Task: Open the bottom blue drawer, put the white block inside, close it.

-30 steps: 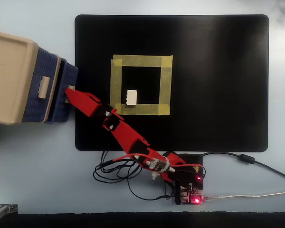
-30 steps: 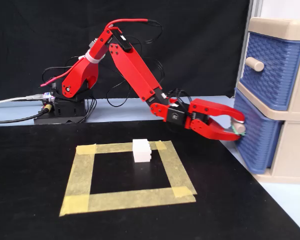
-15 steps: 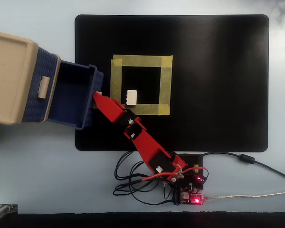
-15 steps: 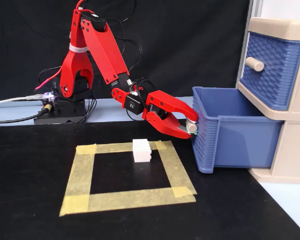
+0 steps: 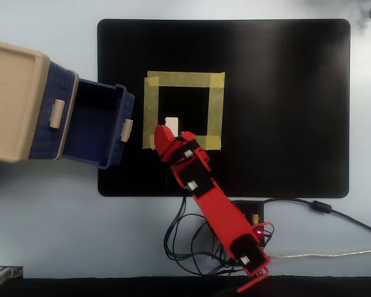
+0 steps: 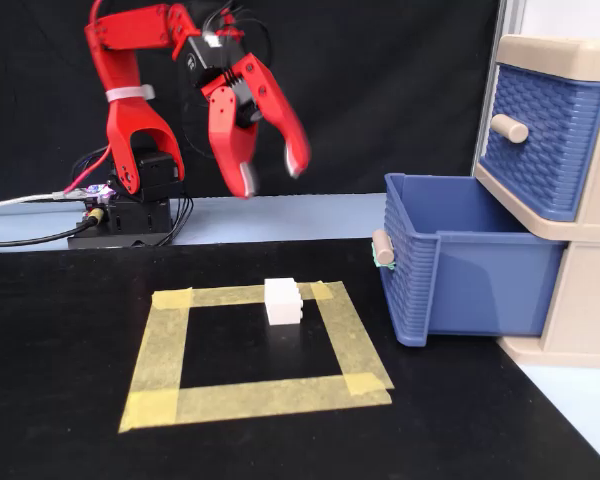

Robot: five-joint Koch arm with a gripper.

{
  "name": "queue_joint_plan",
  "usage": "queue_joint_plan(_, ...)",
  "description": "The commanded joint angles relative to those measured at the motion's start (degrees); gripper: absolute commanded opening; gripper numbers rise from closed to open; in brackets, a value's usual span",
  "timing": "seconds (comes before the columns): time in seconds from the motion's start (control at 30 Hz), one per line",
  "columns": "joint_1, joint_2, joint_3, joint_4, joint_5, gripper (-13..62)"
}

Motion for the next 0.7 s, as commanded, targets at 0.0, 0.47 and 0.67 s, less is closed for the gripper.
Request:
queue_joint_plan(0.0, 0.3, -5.7, -3.6, 8.3, 10.5, 33.4)
queue_joint_plan(0.47, -0.4, -24.3, -9.8, -0.4, 11.9, 33.6)
queue_joint_plan(0.67, 0.1, -27.2, -7.6, -0.5, 12.2, 33.6)
